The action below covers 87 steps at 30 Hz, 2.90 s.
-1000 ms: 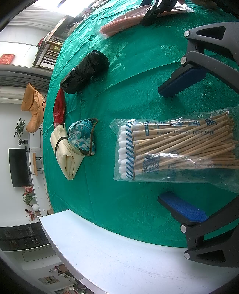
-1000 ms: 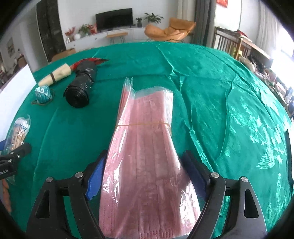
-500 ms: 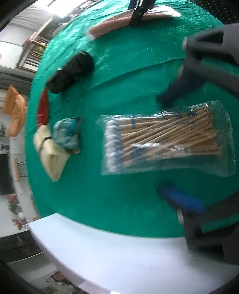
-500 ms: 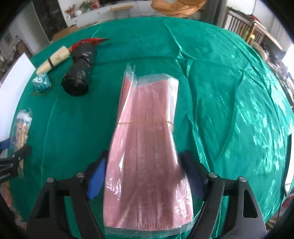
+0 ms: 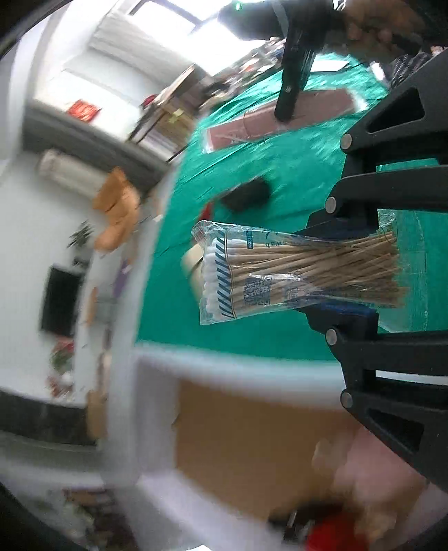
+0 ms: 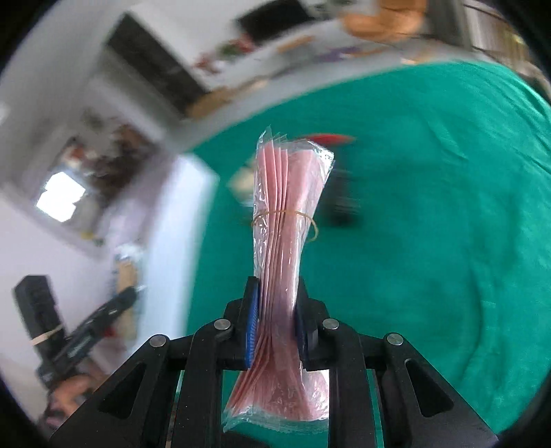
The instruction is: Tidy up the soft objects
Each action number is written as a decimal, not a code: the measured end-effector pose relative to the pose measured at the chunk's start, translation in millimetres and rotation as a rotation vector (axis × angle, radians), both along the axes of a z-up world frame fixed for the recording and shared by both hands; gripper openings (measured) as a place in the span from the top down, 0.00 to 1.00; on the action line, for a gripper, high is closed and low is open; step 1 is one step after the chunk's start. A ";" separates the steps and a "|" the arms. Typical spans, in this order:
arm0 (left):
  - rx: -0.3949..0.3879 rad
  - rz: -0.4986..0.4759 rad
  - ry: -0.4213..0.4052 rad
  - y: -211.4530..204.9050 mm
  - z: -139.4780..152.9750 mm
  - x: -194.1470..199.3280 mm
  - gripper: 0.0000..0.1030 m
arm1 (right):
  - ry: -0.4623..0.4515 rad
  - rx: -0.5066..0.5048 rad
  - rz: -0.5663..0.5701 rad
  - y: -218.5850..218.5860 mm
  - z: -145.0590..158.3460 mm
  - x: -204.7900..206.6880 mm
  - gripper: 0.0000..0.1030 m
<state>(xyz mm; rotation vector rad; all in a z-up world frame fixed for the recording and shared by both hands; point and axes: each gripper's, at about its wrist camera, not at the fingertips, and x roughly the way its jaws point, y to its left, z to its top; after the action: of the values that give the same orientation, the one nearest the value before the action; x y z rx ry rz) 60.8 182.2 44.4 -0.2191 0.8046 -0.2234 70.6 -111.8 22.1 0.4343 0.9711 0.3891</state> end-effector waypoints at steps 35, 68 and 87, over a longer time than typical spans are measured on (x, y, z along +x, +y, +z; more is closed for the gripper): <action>0.120 -0.182 0.108 -144.7 -108.6 38.7 0.01 | -0.071 -0.647 -0.360 -61.3 -123.0 -5.1 0.33; 0.296 -0.119 0.102 -152.5 -161.2 108.8 0.00 | -0.043 -0.566 -0.395 -78.7 -132.5 -0.1 0.23; 0.299 -0.184 0.092 -153.2 -160.4 115.6 0.00 | -0.044 -0.565 -0.395 -78.6 -133.0 0.4 0.23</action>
<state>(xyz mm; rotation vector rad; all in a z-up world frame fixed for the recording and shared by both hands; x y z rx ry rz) 176.4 28.9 -116.0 0.1278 0.9396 -0.2634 71.0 -190.4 -110.9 0.0930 0.8828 -0.2338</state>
